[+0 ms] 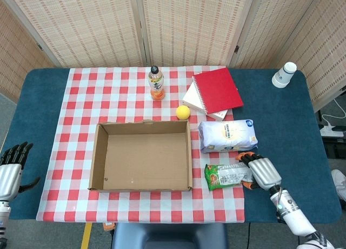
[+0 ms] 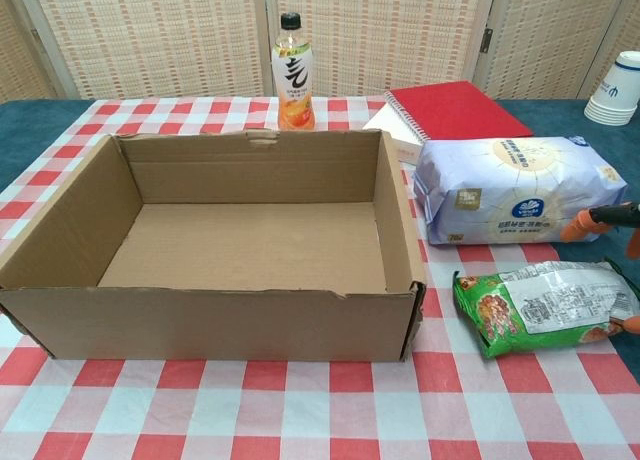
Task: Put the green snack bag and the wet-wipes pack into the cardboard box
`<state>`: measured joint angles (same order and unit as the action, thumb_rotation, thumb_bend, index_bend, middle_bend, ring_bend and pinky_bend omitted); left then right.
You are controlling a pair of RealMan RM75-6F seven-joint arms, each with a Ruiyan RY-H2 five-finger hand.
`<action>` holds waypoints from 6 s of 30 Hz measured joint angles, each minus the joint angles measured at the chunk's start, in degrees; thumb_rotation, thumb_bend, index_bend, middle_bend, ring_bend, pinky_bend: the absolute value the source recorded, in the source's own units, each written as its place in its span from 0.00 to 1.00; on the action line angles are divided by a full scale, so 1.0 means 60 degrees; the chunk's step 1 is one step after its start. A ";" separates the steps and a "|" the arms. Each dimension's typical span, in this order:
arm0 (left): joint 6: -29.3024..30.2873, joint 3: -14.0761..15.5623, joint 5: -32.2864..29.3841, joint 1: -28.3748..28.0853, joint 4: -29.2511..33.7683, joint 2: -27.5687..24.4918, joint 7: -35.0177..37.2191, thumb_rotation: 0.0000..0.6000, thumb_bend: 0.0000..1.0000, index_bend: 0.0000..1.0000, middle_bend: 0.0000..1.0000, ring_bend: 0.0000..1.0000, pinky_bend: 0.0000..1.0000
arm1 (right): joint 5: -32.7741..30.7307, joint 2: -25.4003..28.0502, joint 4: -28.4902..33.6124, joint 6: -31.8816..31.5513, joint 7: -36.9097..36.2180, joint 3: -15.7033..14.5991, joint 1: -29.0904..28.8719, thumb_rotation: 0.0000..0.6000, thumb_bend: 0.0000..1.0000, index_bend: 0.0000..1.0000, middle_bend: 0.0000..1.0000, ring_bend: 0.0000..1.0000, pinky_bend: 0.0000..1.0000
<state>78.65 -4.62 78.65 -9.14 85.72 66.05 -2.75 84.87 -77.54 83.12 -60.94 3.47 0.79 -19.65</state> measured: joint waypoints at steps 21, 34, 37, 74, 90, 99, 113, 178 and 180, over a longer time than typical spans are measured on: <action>-0.0156 -0.0004 -0.0020 -0.0029 -0.0163 -0.0061 0.0361 1.00 0.20 0.00 0.00 0.00 0.09 | -0.0440 -0.1055 -0.0830 0.0139 0.0738 0.0039 -0.0318 1.00 0.21 0.61 0.47 0.45 0.65; -0.0176 0.0017 0.0009 -0.0033 -0.0144 -0.0085 0.0422 1.00 0.20 0.00 0.00 0.00 0.09 | 0.0133 -0.0942 -0.0775 -0.0734 0.0525 0.0000 -0.0215 1.00 0.29 0.74 0.56 0.55 0.74; -0.0181 0.0022 0.0021 -0.0032 -0.0135 -0.0107 0.0465 1.00 0.20 0.00 0.00 0.00 0.09 | 0.0289 -0.0690 -0.0364 -0.0963 0.0606 -0.0004 -0.0184 1.00 0.29 0.74 0.56 0.55 0.74; -0.0477 0.0046 -0.0042 -0.0127 -0.0346 -0.0163 0.0729 1.00 0.20 0.00 0.00 0.00 0.09 | 0.0120 -0.2618 -0.0100 0.1034 0.2925 0.2800 -0.5183 1.00 0.18 0.64 0.56 0.49 0.69; -0.0467 0.0006 -0.0085 -0.0079 -0.0425 -0.0284 0.1130 1.00 0.20 0.00 0.00 0.00 0.09 | -0.1974 -0.2231 0.0579 0.2064 0.3455 0.2837 -0.5807 1.00 0.00 0.00 0.01 0.00 0.00; -0.0497 0.0023 -0.0058 -0.0105 -0.0393 -0.0266 0.1036 1.00 0.20 0.00 0.00 0.00 0.09 | -0.3396 0.0006 0.2526 0.1447 0.5260 0.2518 -0.5098 1.00 0.00 0.00 0.01 0.00 0.00; -0.0467 0.0106 0.0085 -0.0112 -0.0292 -0.0228 0.0938 1.00 0.20 0.00 0.00 0.00 0.09 | -0.5955 0.2267 0.3100 0.0938 0.5396 0.1309 -0.3718 1.00 0.00 0.00 0.00 0.00 0.00; -0.0457 0.0050 0.0021 -0.0071 -0.0255 -0.0439 0.1355 1.00 0.20 0.00 0.00 0.00 0.09 | -0.3373 0.1168 0.1808 0.0640 0.4014 0.2155 -0.4257 1.00 0.07 0.75 0.51 0.52 0.72; -0.0439 0.0060 0.0053 -0.0069 -0.0221 -0.0449 0.1333 1.00 0.20 0.00 0.00 0.00 0.09 | -0.3543 0.1262 0.2263 0.0590 0.4413 0.2403 -0.4512 1.00 0.07 0.75 0.51 0.52 0.72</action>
<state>76.01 -4.26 78.97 -9.56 84.40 63.35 5.24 63.61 -69.96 96.70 -57.41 29.94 15.21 -46.73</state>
